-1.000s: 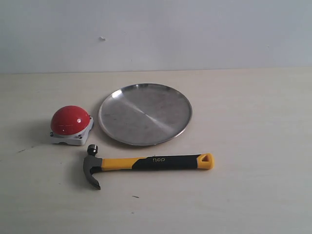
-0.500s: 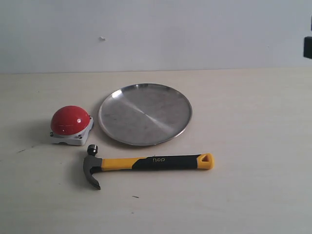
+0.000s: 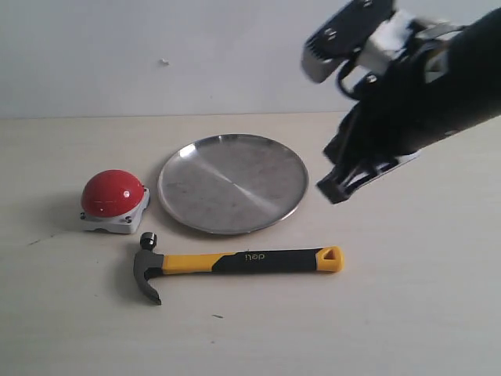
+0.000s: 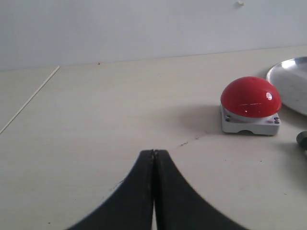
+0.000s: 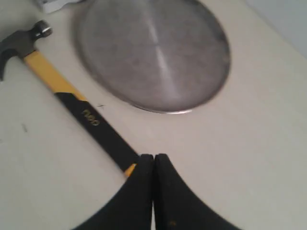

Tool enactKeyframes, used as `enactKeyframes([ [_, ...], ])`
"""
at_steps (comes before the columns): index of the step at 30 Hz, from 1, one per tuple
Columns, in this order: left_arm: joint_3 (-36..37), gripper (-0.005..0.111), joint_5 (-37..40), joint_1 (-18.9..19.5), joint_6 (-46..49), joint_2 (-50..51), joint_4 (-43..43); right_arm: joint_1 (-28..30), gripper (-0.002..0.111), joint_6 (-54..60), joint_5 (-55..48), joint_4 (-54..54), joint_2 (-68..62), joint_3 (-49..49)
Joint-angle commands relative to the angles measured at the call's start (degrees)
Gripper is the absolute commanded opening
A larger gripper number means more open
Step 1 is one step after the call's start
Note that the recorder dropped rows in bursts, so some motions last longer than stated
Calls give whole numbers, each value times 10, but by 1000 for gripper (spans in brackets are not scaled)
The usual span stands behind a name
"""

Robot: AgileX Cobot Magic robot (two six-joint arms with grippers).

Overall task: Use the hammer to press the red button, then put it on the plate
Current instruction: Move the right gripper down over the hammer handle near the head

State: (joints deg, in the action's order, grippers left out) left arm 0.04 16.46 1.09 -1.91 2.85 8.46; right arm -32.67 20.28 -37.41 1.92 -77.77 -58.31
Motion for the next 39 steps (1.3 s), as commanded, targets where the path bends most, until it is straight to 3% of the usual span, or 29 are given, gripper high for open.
enactKeyframes([
  [1,0,0,-4,1,2,-4,2,-65,5,68,-53,25,-114,-81],
  [6,0,0,-4,1,2,-4,2,-121,19,119,-148,20,-254,-207],
  [13,0,0,-4,1,2,-4,2,-146,61,173,-209,20,-422,-359],
  [21,0,0,-4,1,2,-4,2,-146,62,280,-196,24,-529,-446],
  [28,0,0,-4,1,2,-4,2,-146,59,283,-218,20,-579,-502],
  [39,0,0,-4,1,2,-4,2,-146,58,256,-242,3,-616,-507],
])
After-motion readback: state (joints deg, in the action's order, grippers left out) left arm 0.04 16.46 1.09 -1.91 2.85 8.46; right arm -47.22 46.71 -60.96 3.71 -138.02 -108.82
